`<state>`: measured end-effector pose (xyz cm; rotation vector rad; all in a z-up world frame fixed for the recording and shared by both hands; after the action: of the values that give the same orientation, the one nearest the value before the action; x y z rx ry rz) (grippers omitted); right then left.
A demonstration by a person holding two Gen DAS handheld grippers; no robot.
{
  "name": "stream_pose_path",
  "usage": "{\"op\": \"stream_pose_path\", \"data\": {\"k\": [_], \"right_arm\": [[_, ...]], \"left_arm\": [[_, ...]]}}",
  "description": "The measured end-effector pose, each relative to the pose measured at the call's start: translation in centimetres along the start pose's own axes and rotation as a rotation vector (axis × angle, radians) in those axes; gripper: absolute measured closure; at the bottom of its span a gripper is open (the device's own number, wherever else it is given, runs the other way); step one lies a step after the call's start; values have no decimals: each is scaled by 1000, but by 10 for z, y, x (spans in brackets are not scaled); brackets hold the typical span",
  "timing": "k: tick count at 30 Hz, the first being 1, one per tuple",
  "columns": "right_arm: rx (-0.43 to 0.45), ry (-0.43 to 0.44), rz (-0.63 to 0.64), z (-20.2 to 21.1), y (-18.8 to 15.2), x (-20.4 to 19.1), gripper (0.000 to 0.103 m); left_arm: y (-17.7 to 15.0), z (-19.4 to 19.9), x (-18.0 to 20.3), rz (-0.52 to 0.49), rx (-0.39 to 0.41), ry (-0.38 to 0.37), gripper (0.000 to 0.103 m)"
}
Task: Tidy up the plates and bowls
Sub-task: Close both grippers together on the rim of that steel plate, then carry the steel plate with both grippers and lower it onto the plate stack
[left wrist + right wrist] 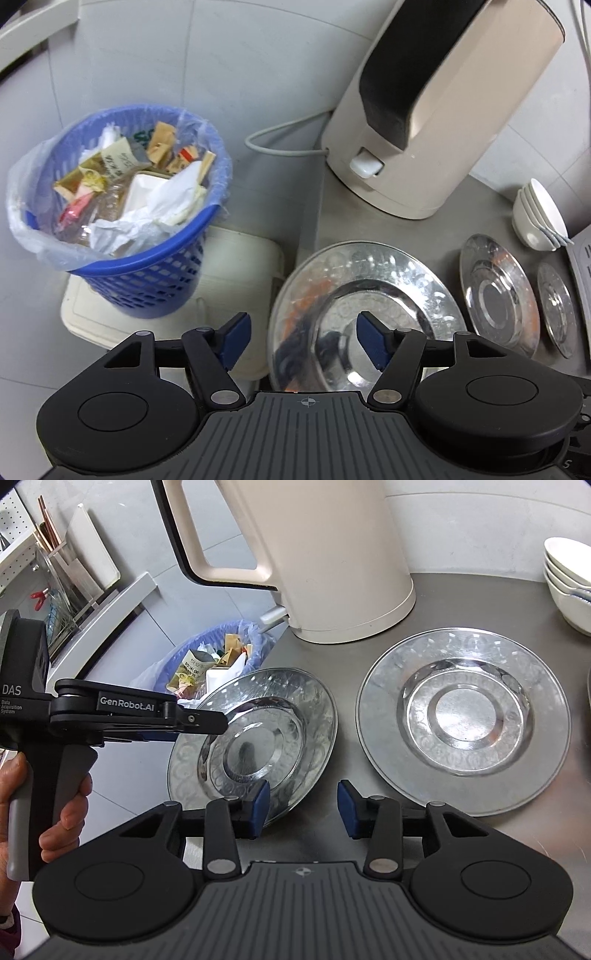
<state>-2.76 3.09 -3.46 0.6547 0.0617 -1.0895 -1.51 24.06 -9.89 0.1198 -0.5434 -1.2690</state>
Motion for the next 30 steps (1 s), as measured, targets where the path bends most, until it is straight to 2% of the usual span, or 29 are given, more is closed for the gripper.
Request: {"op": "stream_pose_path", "data": {"k": [6,9,11,12,15,20,30], "right_arm": [[1,-6,20,-5,4,-6,58],[7,-18,27,-6,4,-8,58],[10,-30,29,-6,5,-8,61],[11,-44,33,-6,5,-9,67],[8,-63,46,-7,4,-11,69],[17,-59,60,-2,2,-16,69],[57,-41,66,15,6,-20,70]], "left_arm": [[0,-11,5,2,-43,-48,0],[-2,-10,6,-2,-43,-38,0],[-3,-9,7,-9,-36,-24,0],[-3,-7,8,-15,-31,-12,0],[-4,-2,11,-27,-17,11,0],[-6,9,14,-46,6,42,0],[-7,28,21,-44,27,48,0]]}}
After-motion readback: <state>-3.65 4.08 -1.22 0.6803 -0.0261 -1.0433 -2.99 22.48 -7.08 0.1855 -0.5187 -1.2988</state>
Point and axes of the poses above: each gripper's, at about its wrist camera, not at the fingertips, and z roughly against the way its jaws point, x to its right, y to its top, the point moved 2 cm from there along -z, roughly the way its jaws point, and after that the axes turned 8 degrees about -x, right-handed, at the moved point
